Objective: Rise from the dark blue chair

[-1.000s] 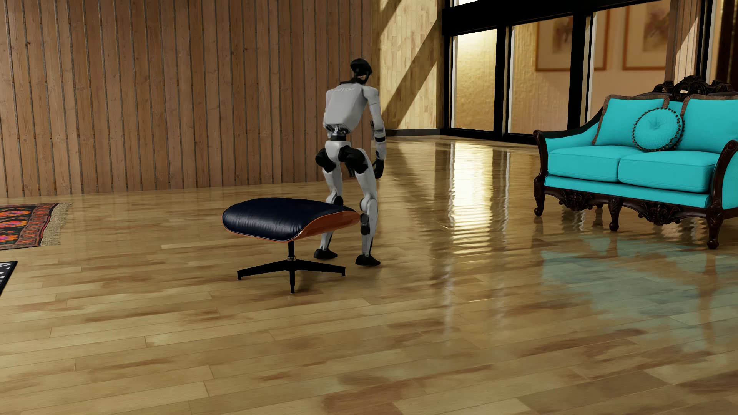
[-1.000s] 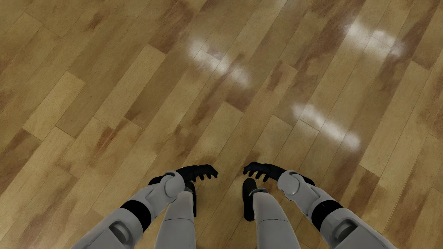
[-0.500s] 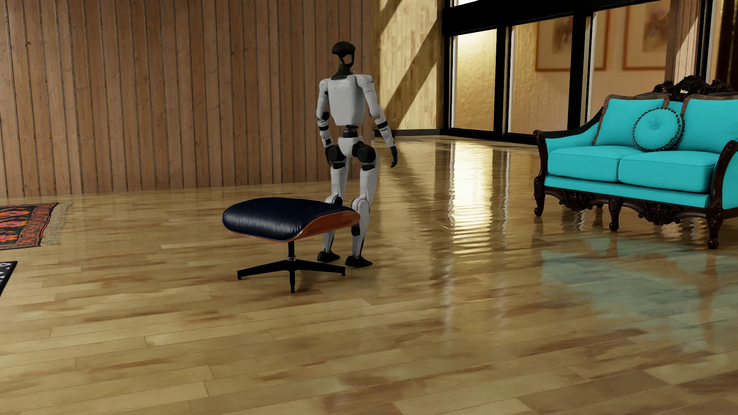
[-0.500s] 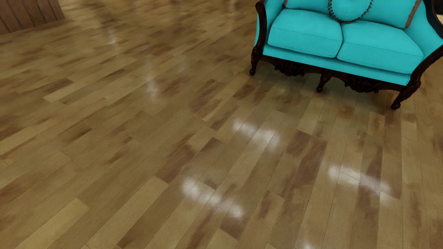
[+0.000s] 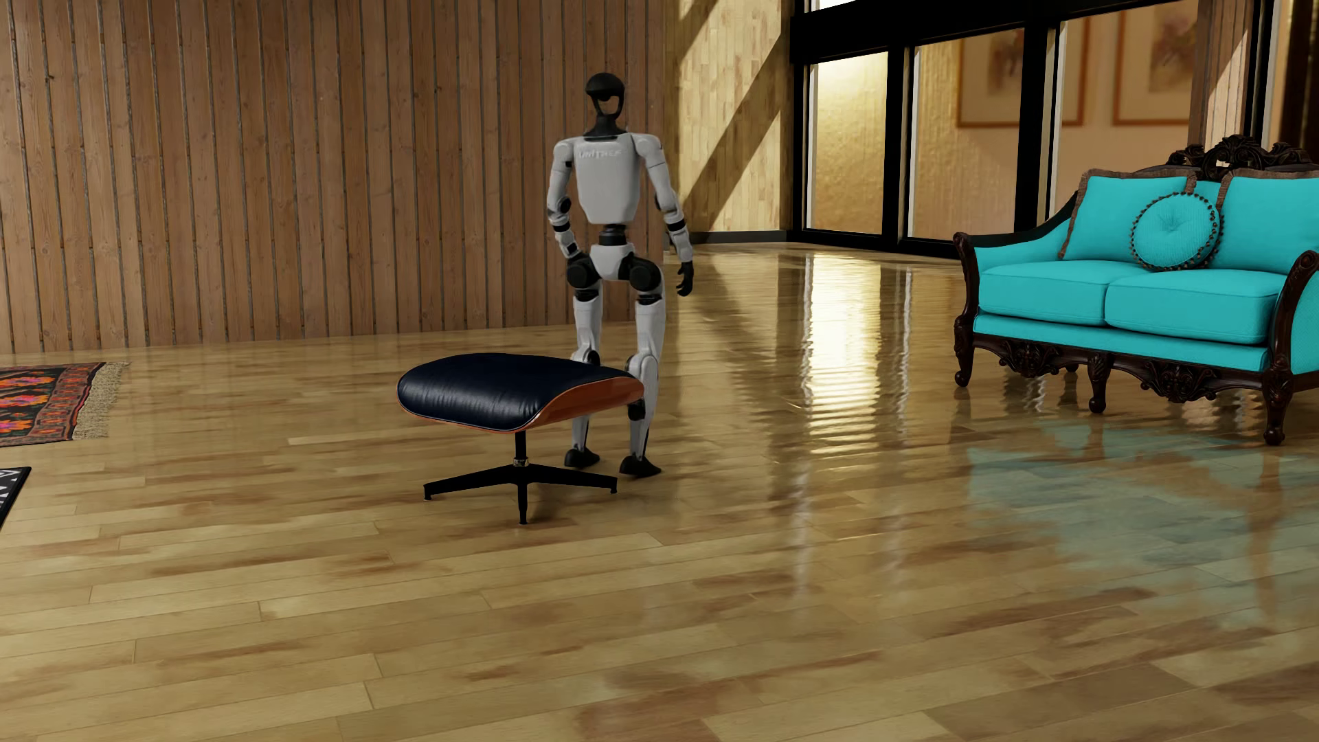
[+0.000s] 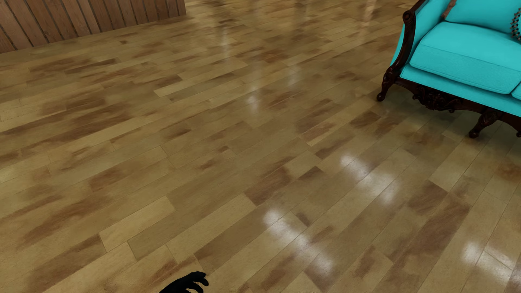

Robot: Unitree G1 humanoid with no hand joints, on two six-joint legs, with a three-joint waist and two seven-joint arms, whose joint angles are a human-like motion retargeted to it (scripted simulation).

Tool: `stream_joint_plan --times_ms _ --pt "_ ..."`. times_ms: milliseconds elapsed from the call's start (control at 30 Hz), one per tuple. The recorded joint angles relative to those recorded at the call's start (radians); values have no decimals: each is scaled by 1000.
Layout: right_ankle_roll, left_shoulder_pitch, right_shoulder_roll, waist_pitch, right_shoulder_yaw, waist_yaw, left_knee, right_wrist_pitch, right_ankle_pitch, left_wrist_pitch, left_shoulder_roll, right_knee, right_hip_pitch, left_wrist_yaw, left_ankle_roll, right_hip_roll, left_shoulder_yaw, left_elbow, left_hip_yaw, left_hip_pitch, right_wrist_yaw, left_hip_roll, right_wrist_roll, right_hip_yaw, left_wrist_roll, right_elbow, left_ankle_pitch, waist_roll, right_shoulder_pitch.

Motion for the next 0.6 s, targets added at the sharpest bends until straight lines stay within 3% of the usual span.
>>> stream_joint_plan --times_ms 100,233,300,333,400,467,500,533,567,600 --pt "-27 -12 -2 30 14 -10 -17 2 -101 20 24 217 -95 27 -7 -26 20 42 -27 -15 -7 -9 -4 15 -2 5 28 0 -14" --pt "-3 -24 18 56 20 -27 -23 -3 -202 51 84 243 -134 61 -10 69 29 142 -71 -44 -30 -1 -9 152 -15 -12 85 4 -31" --pt "33 -26 12 51 26 -21 -38 -16 -147 51 107 165 -129 75 -7 98 26 172 -103 -56 -26 -19 -4 189 -18 -44 107 -5 -24" --pt "-30 -25 4 43 34 -12 -41 -18 -92 55 110 138 -119 87 -9 97 36 182 -113 -71 -21 -35 -2 165 -29 -53 114 -11 -25" --pt "-29 -29 -19 47 52 6 -7 -24 -48 65 91 103 -124 120 -19 85 68 192 -131 -115 -10 -47 6 129 -63 -44 122 7 -46" --pt "-52 -37 -29 66 47 6 112 -22 -14 66 68 -17 -57 132 -104 110 63 191 -100 -197 -23 -30 5 123 -89 -22 91 25 -68" --pt "-43 -39 -35 77 30 9 159 -28 -12 51 63 -31 -41 117 -176 119 51 181 -76 -221 -29 -8 9 94 -83 -14 43 32 -70" --pt "-46 -35 -40 86 14 9 205 -22 -13 42 56 -49 -21 94 -218 126 42 162 -58 -241 -44 10 17 85 -62 -7 -1 39 -67" --pt "-47 -17 -45 89 6 11 249 -14 -17 36 47 -51 -10 77 -198 129 42 140 -25 -245 -58 27 27 78 -40 4 -78 42 -61" --pt "-49 3 -48 92 4 9 290 -5 -20 34 34 -49 -6 61 -147 128 49 122 24 -249 -66 39 31 71 -25 19 -146 41 -63"
